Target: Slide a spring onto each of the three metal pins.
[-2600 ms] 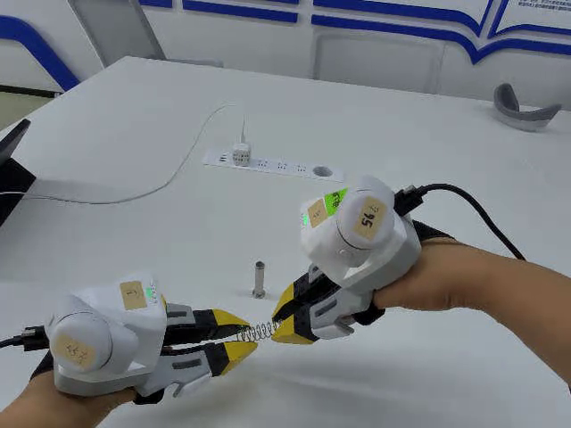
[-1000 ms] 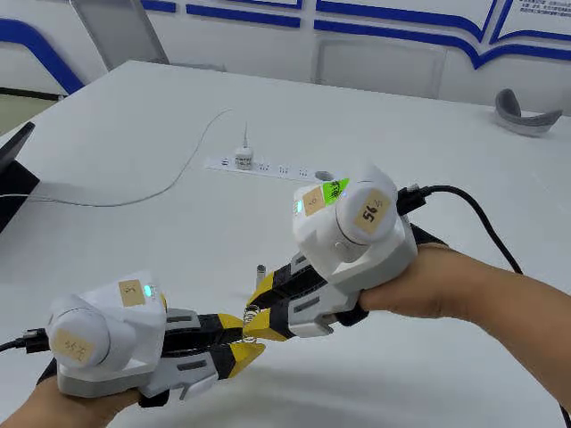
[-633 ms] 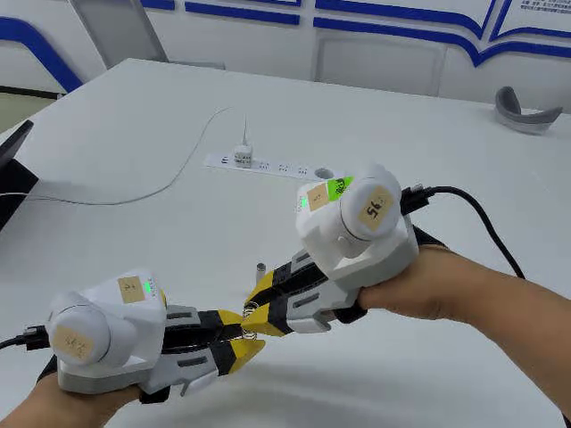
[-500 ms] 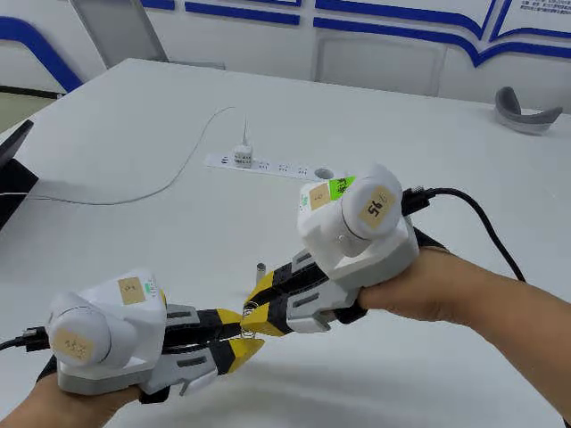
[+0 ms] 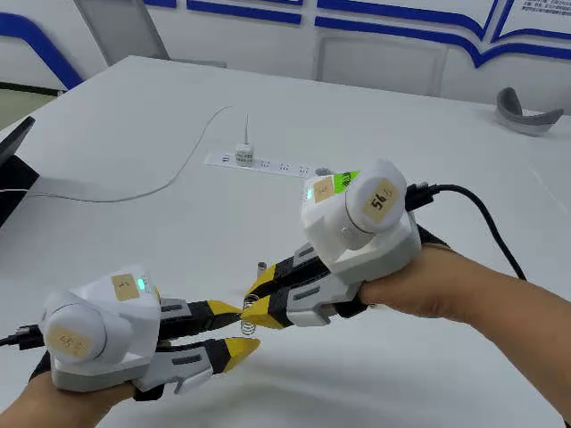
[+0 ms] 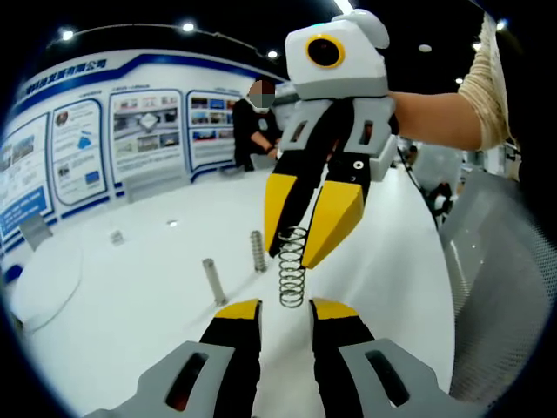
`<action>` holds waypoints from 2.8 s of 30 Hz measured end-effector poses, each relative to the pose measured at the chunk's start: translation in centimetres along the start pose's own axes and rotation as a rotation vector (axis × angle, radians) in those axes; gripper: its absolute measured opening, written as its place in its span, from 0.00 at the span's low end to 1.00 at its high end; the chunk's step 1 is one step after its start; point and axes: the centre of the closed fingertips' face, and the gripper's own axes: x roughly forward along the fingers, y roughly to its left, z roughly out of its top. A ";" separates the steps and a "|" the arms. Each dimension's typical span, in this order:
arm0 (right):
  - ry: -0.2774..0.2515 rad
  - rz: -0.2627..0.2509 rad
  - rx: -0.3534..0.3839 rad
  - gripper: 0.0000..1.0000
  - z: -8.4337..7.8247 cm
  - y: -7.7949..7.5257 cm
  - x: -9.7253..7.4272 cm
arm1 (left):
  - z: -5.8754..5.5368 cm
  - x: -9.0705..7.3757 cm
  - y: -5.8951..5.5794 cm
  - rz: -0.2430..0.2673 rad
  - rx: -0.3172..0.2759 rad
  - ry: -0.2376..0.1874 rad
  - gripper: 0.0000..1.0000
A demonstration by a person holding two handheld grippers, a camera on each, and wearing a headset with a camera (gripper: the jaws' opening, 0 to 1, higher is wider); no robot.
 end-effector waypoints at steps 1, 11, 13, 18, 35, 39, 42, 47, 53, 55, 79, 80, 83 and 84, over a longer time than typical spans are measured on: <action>0.000 -0.005 0.002 0.12 0.0 -0.1 0.0 | -0.1 -0.1 0.2 0.006 -0.007 0.001 0.25; -0.012 -0.033 0.014 0.12 0.2 -1.2 -0.7 | -0.3 -0.4 0.9 0.038 -0.040 0.000 0.36; -0.014 -0.040 0.017 0.12 0.2 -1.5 -0.9 | -0.3 -0.5 1.1 0.046 -0.047 0.001 0.39; -0.021 -0.061 0.024 0.12 0.4 -2.5 -1.4 | -0.5 -0.7 1.5 0.066 -0.062 0.001 0.44; -0.065 -0.184 0.070 0.12 1.2 -6.7 -2.7 | -0.8 -0.9 2.0 0.088 -0.083 0.005 0.53; -0.071 -0.215 0.082 0.12 1.2 -7.8 -2.6 | -0.8 -0.9 2.0 0.088 -0.083 0.006 0.53; -0.069 -0.232 0.095 0.12 1.0 -8.5 -2.3 | -0.8 -0.8 2.0 0.087 -0.084 0.005 0.54; -0.067 -0.248 0.117 0.12 0.8 -9.3 -1.7 | -0.8 -0.8 2.1 0.088 -0.085 0.006 0.54; -0.043 -0.243 0.137 0.12 0.1 -9.7 -0.6 | -0.9 -0.9 2.2 0.089 -0.088 0.008 0.54; -0.040 -0.238 0.142 0.12 0.0 -9.7 -0.4 | -0.9 -0.9 2.2 0.088 -0.088 0.009 0.54; -0.006 -0.235 0.188 0.12 -1.9 -10.2 1.3 | -1.3 -0.9 2.4 0.085 -0.093 0.019 0.54; -0.006 -0.235 0.189 0.12 -1.9 -10.2 1.3 | -1.3 -0.9 2.4 0.085 -0.094 0.019 0.54; 0.000 -0.241 0.193 0.12 -2.2 -10.2 1.7 | -1.4 -0.8 2.4 0.084 -0.095 0.020 0.54; 0.002 -0.239 0.195 0.12 -2.3 -10.1 1.8 | -1.4 -0.8 2.4 0.083 -0.095 0.021 0.54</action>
